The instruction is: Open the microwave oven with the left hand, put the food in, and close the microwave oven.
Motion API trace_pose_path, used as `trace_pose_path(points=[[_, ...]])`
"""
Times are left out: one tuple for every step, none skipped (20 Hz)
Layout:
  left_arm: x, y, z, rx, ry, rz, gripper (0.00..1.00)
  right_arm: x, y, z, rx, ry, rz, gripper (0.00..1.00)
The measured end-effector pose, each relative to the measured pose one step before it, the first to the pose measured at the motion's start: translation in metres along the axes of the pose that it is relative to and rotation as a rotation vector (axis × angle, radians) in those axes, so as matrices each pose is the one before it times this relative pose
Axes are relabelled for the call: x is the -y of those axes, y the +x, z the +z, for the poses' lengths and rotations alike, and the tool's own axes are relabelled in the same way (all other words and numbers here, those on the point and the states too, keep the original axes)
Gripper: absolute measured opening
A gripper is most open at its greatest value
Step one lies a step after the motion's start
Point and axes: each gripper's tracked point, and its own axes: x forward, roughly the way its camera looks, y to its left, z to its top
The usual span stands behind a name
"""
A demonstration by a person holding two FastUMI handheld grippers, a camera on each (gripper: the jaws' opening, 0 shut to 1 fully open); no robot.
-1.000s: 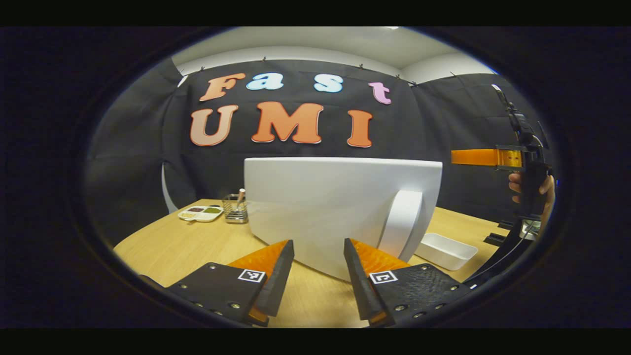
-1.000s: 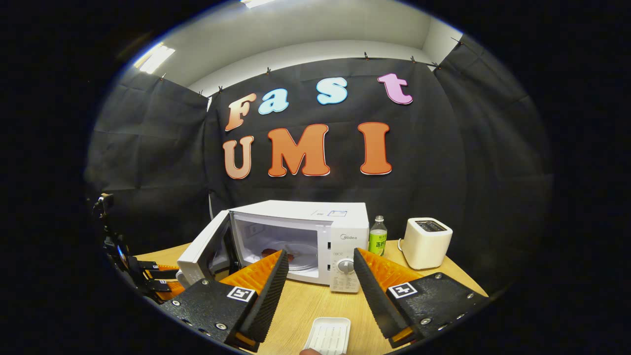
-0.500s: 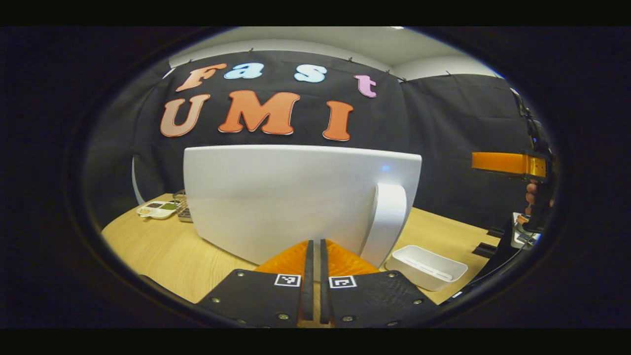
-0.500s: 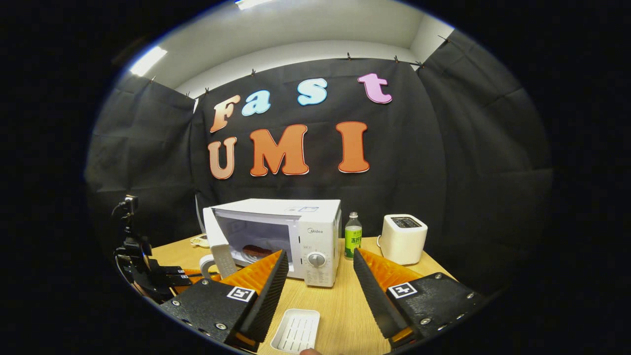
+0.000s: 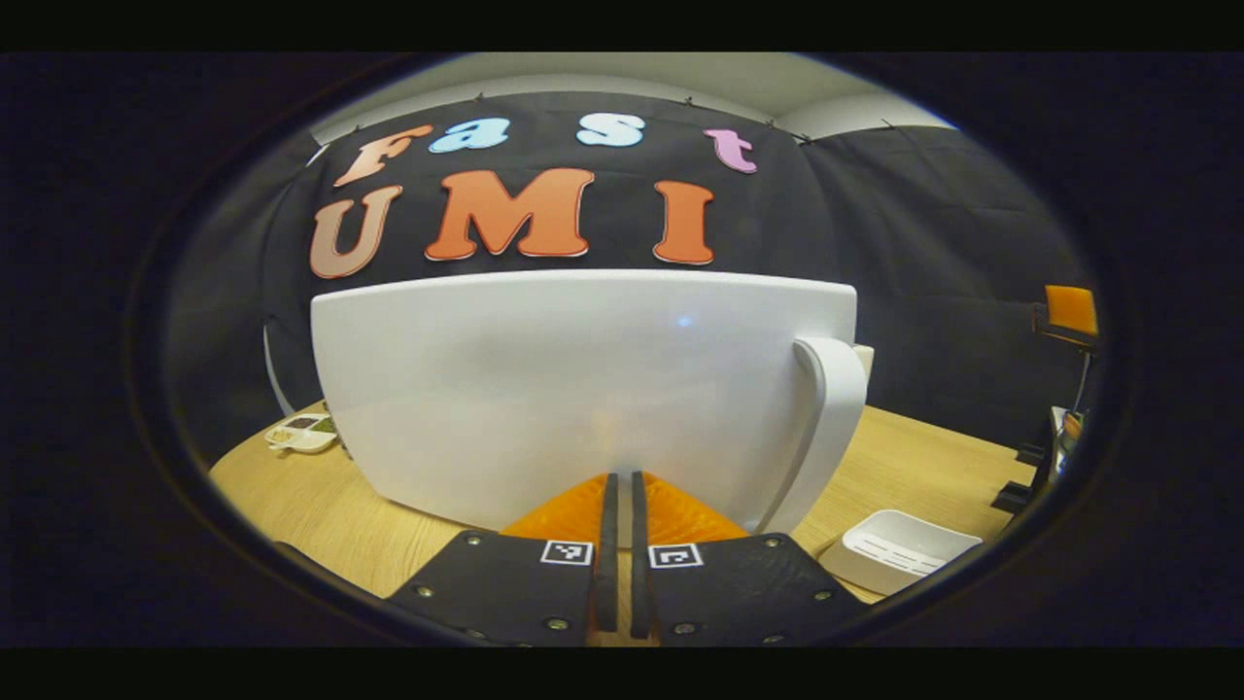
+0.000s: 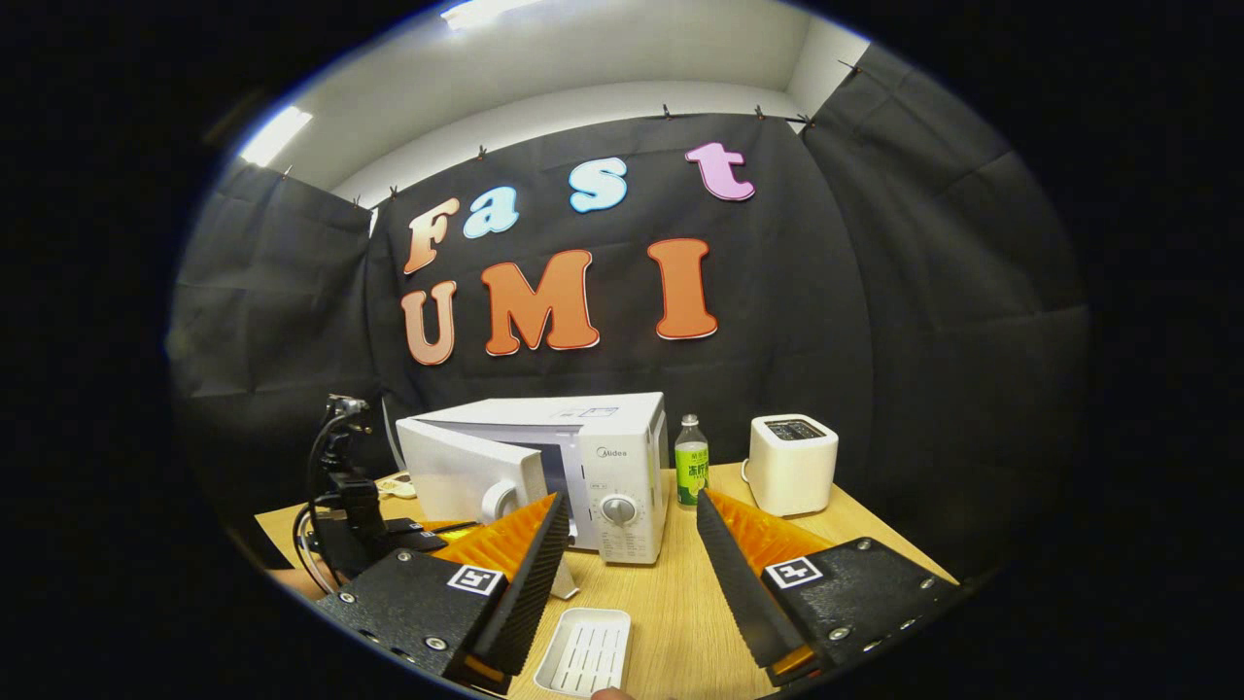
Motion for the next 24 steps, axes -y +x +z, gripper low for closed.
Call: trace_pose_path(points=[[0.00069,0.00691,0.00151,0.00383,0.00279,0.00402,0.06,0.00268,0.00037,-0.00081,-0.00279,-0.00242,-0.00655,0.83],[0.00099,0.00708,0.00068,0.00155,0.00224,0.00233,0.07,0.00273,0.00089,-0.00178,-0.00275,-0.00513,-0.00373,0.83],[0.00027,0.00636,0.00193,0.00336,0.00527,0.00608,0.06,0.00210,0.00043,-0.00078,-0.00130,-0.00506,-0.00654,0.83],[-0.00016,0.00705,0.00134,0.00063,0.00294,0.00656,0.06,0.00270,0.00150,-0.00083,-0.00292,-0.00546,-0.00514,0.83],[-0.00102,0.00568,0.00159,0.00280,0.00111,0.00723,0.06,0.00167,0.00057,-0.00003,-0.00058,-0.00450,-0.00644,0.83],[0.00014,0.00535,0.00200,0.00034,0.00024,0.00644,0.06,0.00287,0.00145,-0.00080,-0.00282,-0.00257,-0.00455,0.83],[-0.00030,0.00543,0.00143,0.00123,0.00206,0.00636,0.07,0.00079,0.00061,-0.00038,-0.00100,-0.00015,-0.00088,0.83],[-0.00179,0.00495,0.00042,0.00367,0.00398,0.01509,0.06,0.00134,0.00107,0.00079,0.00080,0.00209,-0.00441,0.83],[-0.00379,0.00389,-0.00096,-0.00782,0.00100,0.01384,0.07,0.00080,0.00113,0.00014,0.00169,0.00333,-0.00042,0.83],[0.00028,0.00177,0.00008,0.00125,-0.00434,0.00866,0.06,0.00042,0.00111,-0.00064,0.00024,0.00381,-0.00230,0.83],[0.00149,0.00159,0.00140,0.00422,-0.00207,-0.00173,0.07,0.00028,0.00113,-0.00106,-0.00144,0.00246,0.00103,0.83],[-0.00244,-0.00007,0.00037,-0.00249,0.00107,0.00737,0.05,-0.00044,0.00072,-0.00076,-0.00101,0.00256,-0.00066,0.83],[-0.00221,0.00010,0.00034,0.00270,-0.00302,0.00017,0.06,-0.00055,0.00077,-0.00043,-0.00203,0.00149,-0.00181,0.83],[0.00031,0.00009,-0.00022,0.00387,-0.00131,-0.00480,0.04,-0.00032,0.00268,-0.00058,-0.00243,0.00124,-0.00050,0.83],[-0.00075,-0.00047,-0.00034,-0.00217,0.00232,-0.00140,0.04,-0.00064,0.00081,0.00042,-0.00157,0.00197,-0.00440,0.83],[0.00039,0.00118,0.00123,0.00088,0.00618,0.00142,0.05,-0.00195,0.00007,0.00058,-0.00063,0.00229,0.00135,0.83],[-0.00013,0.00093,0.00056,-0.00261,0.00730,0.00324,0.07,-0.00224,-0.00103,0.00064,0.00025,0.00236,0.00234,0.83],[0.00052,0.00398,-0.00036,0.00849,0.00322,0.00288,0.07,-0.00226,-0.00067,0.00095,0.00302,0.00070,0.00336,0.83],[-0.00002,-0.00094,-0.00007,-0.01045,-0.00204,0.00723,0.05,-0.00205,-0.00254,0.00128,0.00157,-0.00158,0.00118,0.83],[0.00181,0.00014,-0.00013,0.00161,0.00494,-0.00196,0.04,0.00007,-0.00054,-0.00033,0.00141,-0.00364,-0.00134,0.83],[-0.00087,-0.00128,0.00358,0.00644,0.00825,0.00571,0.04,-0.00096,-0.00207,0.00174,0.00353,-0.00532,-0.00008,0.83],[-0.00118,-0.00228,0.00162,0.00081,0.00705,0.00458,0.05,0.00064,-0.00094,0.00148,0.00076,-0.00488,-0.00367,0.83],[-0.00128,-0.00542,0.00404,0.00842,0.00532,0.00379,0.05,0.00028,-0.00056,0.00226,0.00274,-0.00290,-0.00233,0.83],[-0.00503,-0.00986,0.00838,0.01684,0.00495,0.00437,0.05,-0.00003,-0.00007,0.00429,0.00465,-0.00009,-0.00513,0.83]])
